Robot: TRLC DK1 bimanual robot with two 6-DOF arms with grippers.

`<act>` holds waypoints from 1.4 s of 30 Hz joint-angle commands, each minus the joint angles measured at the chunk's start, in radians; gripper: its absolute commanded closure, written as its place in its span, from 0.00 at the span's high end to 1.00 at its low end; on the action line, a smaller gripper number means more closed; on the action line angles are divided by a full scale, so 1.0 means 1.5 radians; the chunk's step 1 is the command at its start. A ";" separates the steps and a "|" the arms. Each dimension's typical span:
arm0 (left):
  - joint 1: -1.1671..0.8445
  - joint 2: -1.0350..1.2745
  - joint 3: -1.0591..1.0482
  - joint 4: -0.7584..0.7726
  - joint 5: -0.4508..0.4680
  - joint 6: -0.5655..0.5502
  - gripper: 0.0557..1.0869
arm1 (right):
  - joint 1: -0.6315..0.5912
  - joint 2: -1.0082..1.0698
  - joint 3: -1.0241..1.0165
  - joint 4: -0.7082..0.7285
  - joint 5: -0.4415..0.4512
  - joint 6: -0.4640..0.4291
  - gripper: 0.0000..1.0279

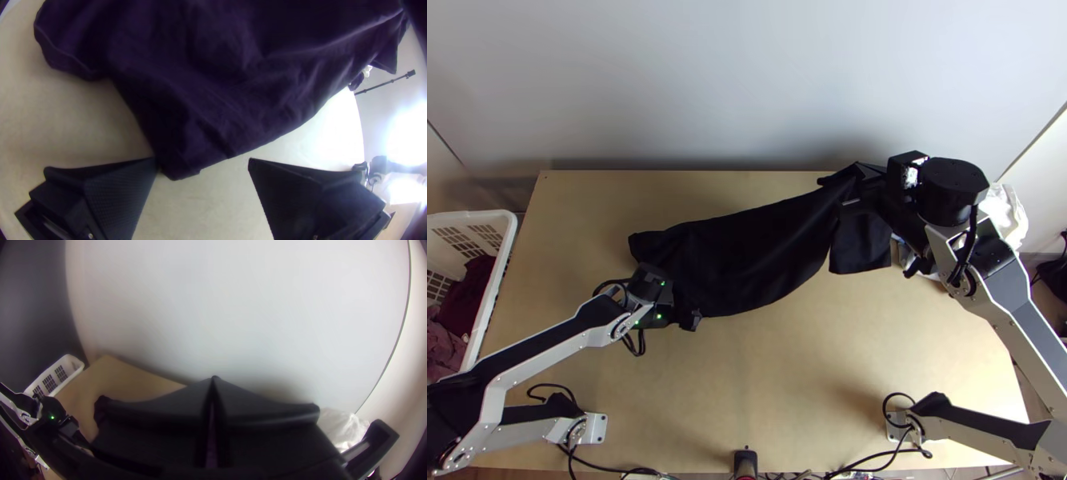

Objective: Fold the t-shirt

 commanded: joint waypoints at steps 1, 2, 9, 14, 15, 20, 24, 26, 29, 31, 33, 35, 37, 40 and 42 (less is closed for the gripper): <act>0.002 0.047 0.013 0.045 -0.003 -0.032 0.95 | 0.003 -0.002 0.002 -0.002 0.000 -0.002 0.03; 0.002 0.052 0.013 0.053 -0.005 -0.037 0.95 | 0.003 -0.001 0.002 -0.002 0.000 -0.002 0.03; 0.028 0.078 0.048 0.018 0.049 -0.068 0.04 | 0.002 -0.002 0.005 -0.002 0.000 -0.006 0.03; 0.052 -0.022 0.060 -0.031 0.105 -0.074 0.04 | 0.001 -0.002 0.003 -0.001 0.001 -0.012 0.03; 0.064 -0.049 0.075 -0.054 0.131 -0.080 0.04 | 0.000 -0.001 0.001 0.003 0.001 -0.013 0.03; 0.105 -0.168 0.190 -0.164 0.289 -0.134 0.04 | 0.001 0.006 -0.005 0.013 0.001 -0.017 0.03; 0.207 -0.170 0.259 -0.137 0.337 -0.216 0.04 | 0.006 0.020 -0.002 0.024 0.000 -0.017 0.03; 0.283 -0.139 0.254 -0.079 0.340 -0.260 0.04 | 0.010 0.025 0.002 0.025 0.001 -0.017 0.03; 0.410 -0.038 0.243 -0.007 0.337 -0.289 0.04 | 0.013 0.029 0.009 0.025 0.001 -0.017 0.03; 0.473 0.037 0.242 0.023 0.310 -0.290 0.04 | 0.012 0.028 0.009 0.020 0.001 -0.018 0.03; 0.522 0.105 0.245 0.047 0.286 -0.292 0.04 | 0.012 0.025 0.007 0.012 0.001 -0.018 0.03; 0.557 0.156 0.250 0.063 0.277 -0.298 0.04 | 0.013 0.022 0.003 0.008 0.001 -0.018 0.03; 0.581 0.192 0.253 0.092 0.260 -0.307 0.04 | 0.013 0.020 -0.002 0.008 0.000 -0.017 0.03; 0.594 0.246 0.271 0.094 0.245 -0.307 0.63 | 0.015 0.021 -0.004 0.008 0.000 -0.016 0.03; 0.595 0.258 0.270 0.090 0.225 -0.296 0.93 | 0.018 0.022 -0.003 0.009 0.000 -0.016 0.03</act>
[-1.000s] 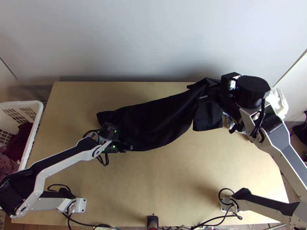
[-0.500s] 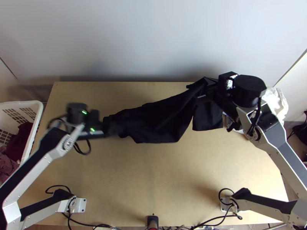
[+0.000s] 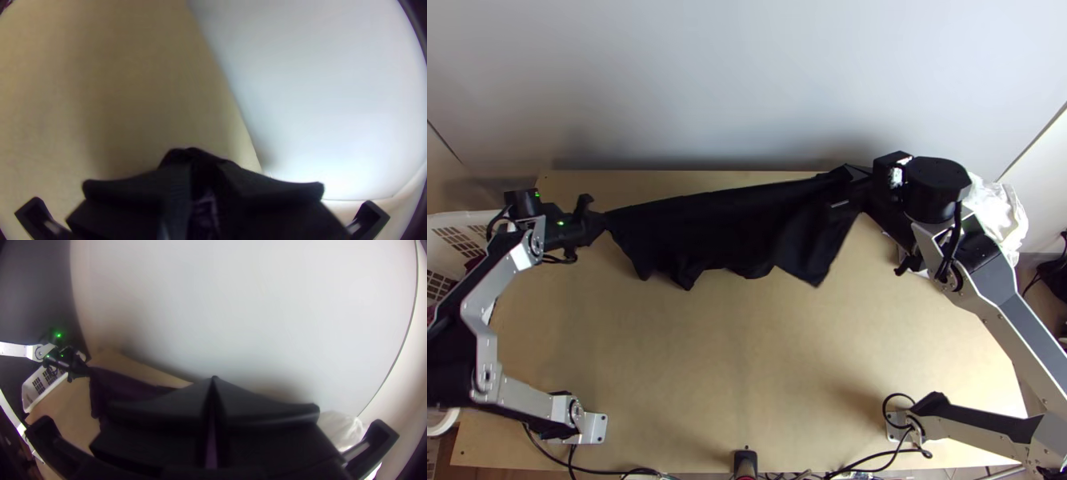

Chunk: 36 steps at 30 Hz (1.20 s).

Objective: Fold the t-shirt

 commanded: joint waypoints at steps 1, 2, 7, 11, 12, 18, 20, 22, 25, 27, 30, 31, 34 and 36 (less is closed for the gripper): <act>0.069 0.107 0.014 0.020 -0.046 0.008 0.93 | 0.004 0.000 -0.002 -0.001 0.000 0.000 0.03; 0.067 0.101 0.009 0.008 -0.056 0.014 0.94 | 0.005 0.000 -0.002 -0.001 0.000 0.000 0.03; 0.010 -0.003 -0.046 -0.035 -0.057 0.064 0.94 | 0.005 0.000 -0.003 -0.002 0.000 0.000 0.03; -0.044 -0.089 -0.052 -0.086 -0.048 0.077 0.94 | 0.005 0.001 -0.004 -0.001 0.000 0.001 0.03; -0.058 -0.105 -0.047 -0.095 -0.045 0.076 0.94 | 0.005 0.001 -0.005 -0.001 0.000 0.001 0.03; -0.153 -0.174 -0.024 -0.147 -0.004 0.041 0.94 | 0.005 0.002 -0.005 0.000 0.001 0.000 0.03; -0.201 -0.186 -0.054 -0.139 -0.006 0.028 0.94 | 0.005 0.002 -0.005 0.000 0.000 0.000 0.03; -0.258 -0.184 -0.091 -0.101 -0.028 0.024 0.94 | 0.005 0.001 -0.004 0.000 0.001 0.000 0.03; -0.300 -0.151 -0.108 -0.062 -0.038 0.022 0.94 | 0.005 0.001 -0.004 0.000 0.001 0.000 0.03; -0.324 -0.130 -0.105 -0.061 -0.038 0.022 0.94 | 0.004 0.000 -0.006 -0.001 0.001 -0.001 0.03; -0.362 -0.115 -0.110 -0.038 -0.065 0.025 0.94 | 0.003 -0.003 -0.006 -0.001 0.001 -0.001 0.03; -0.365 -0.105 -0.112 -0.020 -0.078 0.026 0.93 | 0.003 -0.003 -0.006 -0.001 0.001 -0.001 0.03; -0.367 -0.058 -0.100 0.009 -0.097 0.033 0.93 | 0.003 -0.003 -0.004 -0.002 0.001 -0.001 0.03; -0.364 -0.030 -0.083 0.010 -0.100 0.039 0.93 | 0.002 -0.003 -0.004 -0.002 0.001 -0.002 0.03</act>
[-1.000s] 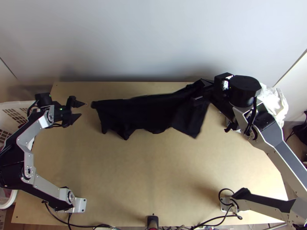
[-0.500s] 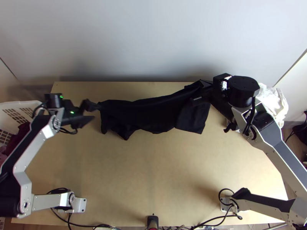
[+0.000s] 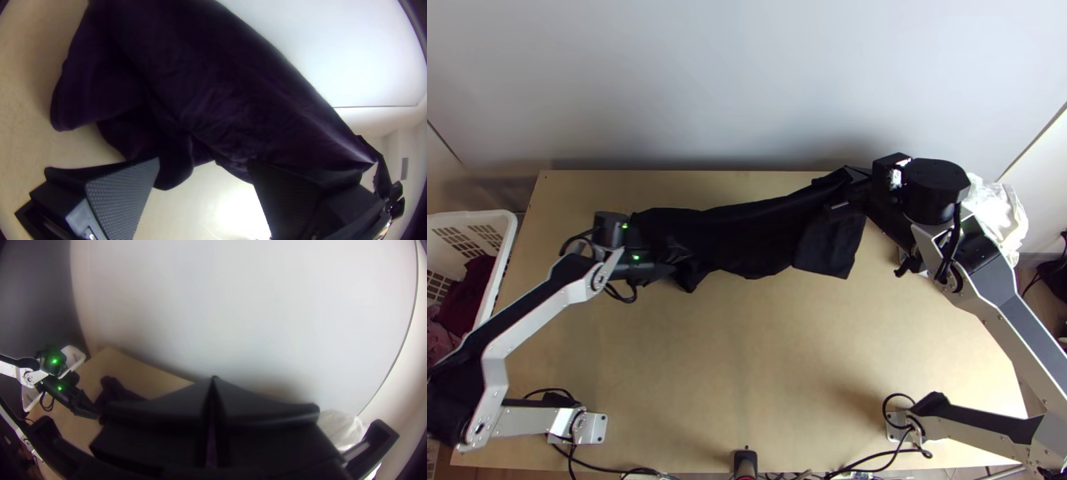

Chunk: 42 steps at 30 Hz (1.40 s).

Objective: Fold the t-shirt

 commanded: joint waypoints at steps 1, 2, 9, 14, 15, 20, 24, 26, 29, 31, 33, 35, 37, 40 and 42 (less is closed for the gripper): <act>-0.033 0.077 0.024 0.038 -0.031 0.013 0.93 | -0.003 -0.001 0.001 -0.003 0.000 -0.003 0.03; -0.034 0.083 0.027 0.038 -0.031 0.016 0.93 | -0.004 -0.002 0.001 -0.004 0.000 -0.003 0.03; -0.044 0.119 0.026 0.093 -0.070 0.021 0.93 | -0.007 -0.003 0.002 -0.006 0.000 -0.003 0.03; -0.045 0.112 0.025 0.097 -0.070 0.019 0.90 | -0.010 -0.003 0.001 -0.007 0.000 -0.007 0.03; -0.045 0.114 0.022 0.105 -0.070 0.017 0.90 | -0.010 -0.003 0.001 -0.007 0.000 -0.007 0.03; -0.042 0.112 0.019 0.116 -0.070 0.011 0.57 | -0.010 -0.002 0.001 -0.006 0.000 -0.008 0.03; -0.041 0.091 0.008 0.118 -0.071 0.010 0.35 | -0.010 -0.002 -0.003 -0.006 0.000 -0.009 0.03; -0.037 0.103 0.012 0.127 -0.070 0.010 0.04 | -0.010 -0.002 -0.004 -0.006 0.000 -0.009 0.03; -0.033 0.104 0.010 0.123 -0.067 0.011 0.04 | -0.009 0.001 -0.003 -0.004 0.000 -0.009 0.03; -0.034 0.092 0.005 0.123 -0.060 0.012 0.04 | -0.009 0.002 -0.003 -0.004 0.000 -0.011 0.03; -0.035 0.083 0.001 0.123 -0.051 0.011 0.04 | -0.010 0.003 -0.003 -0.003 0.000 -0.012 0.03; -0.038 0.081 -0.002 0.123 -0.046 0.011 0.04 | -0.010 0.003 -0.003 -0.003 0.000 -0.012 0.03; -0.040 0.082 -0.004 0.124 -0.045 0.011 0.04 | -0.010 0.003 -0.002 -0.003 0.000 -0.012 0.03; -0.038 0.074 -0.002 0.121 -0.037 0.013 0.04 | -0.011 0.003 -0.001 -0.002 0.000 -0.016 0.03; -0.032 0.050 0.004 0.107 -0.028 0.018 0.04 | -0.013 0.003 -0.003 -0.003 0.000 -0.020 0.03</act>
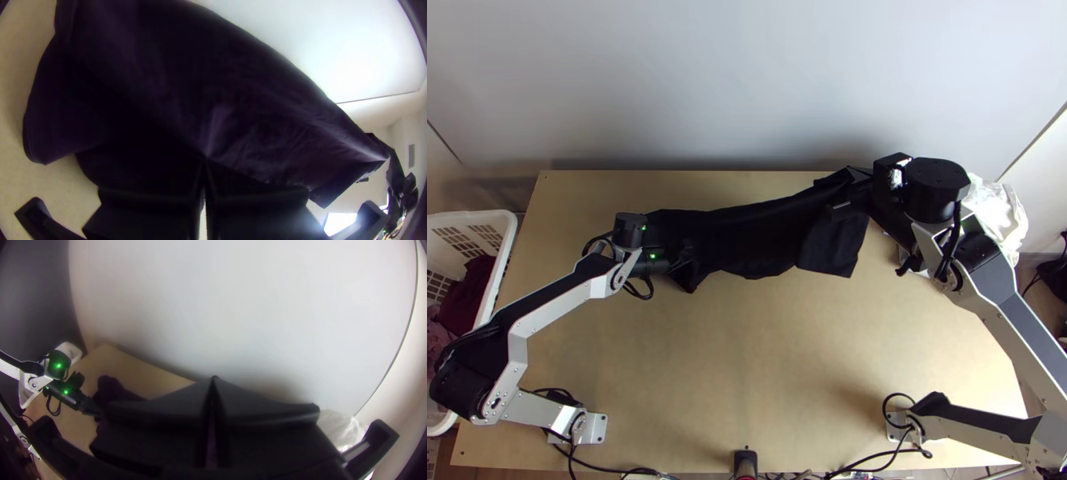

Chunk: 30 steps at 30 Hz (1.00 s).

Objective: Fold the t-shirt

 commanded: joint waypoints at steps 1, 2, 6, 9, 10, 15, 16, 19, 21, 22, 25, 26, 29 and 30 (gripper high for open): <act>0.010 -0.048 0.010 -0.028 0.027 0.014 0.04 | -0.006 0.001 -0.002 0.002 0.000 -0.007 0.03; 0.017 -0.065 0.019 -0.045 0.036 0.020 0.04 | -0.008 0.001 -0.004 0.002 0.000 -0.007 0.03; 0.035 -0.139 0.070 -0.133 0.075 0.046 0.04 | -0.014 0.001 -0.016 0.004 0.000 -0.008 0.03; 0.056 -0.179 0.111 -0.193 0.092 0.057 0.04 | -0.017 0.005 -0.017 0.014 0.001 -0.009 0.03; 0.064 -0.190 0.121 -0.212 0.100 0.058 0.04 | -0.018 0.008 -0.017 0.017 0.001 -0.009 0.03; 0.120 -0.239 0.154 -0.255 0.122 0.059 0.04 | -0.019 0.017 -0.018 0.021 0.001 -0.014 0.03; 0.135 -0.239 0.161 -0.262 0.125 0.059 0.04 | -0.020 0.018 -0.022 0.021 0.001 -0.013 0.03; 0.188 -0.230 0.180 -0.273 0.130 0.068 0.04 | -0.020 0.016 -0.040 0.020 0.000 0.000 0.03; 0.220 -0.212 0.194 -0.278 0.130 0.068 0.04 | -0.018 0.012 -0.054 0.016 0.000 0.008 0.03; 0.230 -0.203 0.201 -0.281 0.130 0.068 0.04 | -0.017 0.010 -0.062 0.013 0.000 0.014 0.03; 0.251 -0.190 0.203 -0.277 0.130 0.068 0.04 | -0.006 0.001 -0.092 0.003 -0.003 0.019 0.03; 0.255 -0.187 0.200 -0.271 0.129 0.068 0.04 | -0.002 -0.003 -0.108 0.003 -0.005 0.019 0.03; 0.278 -0.166 0.186 -0.241 0.119 0.055 0.04 | -0.003 0.003 -0.149 0.003 -0.009 0.015 0.03; 0.290 -0.144 0.183 -0.228 0.115 0.046 0.04 | -0.007 0.012 -0.156 0.003 -0.018 0.015 0.03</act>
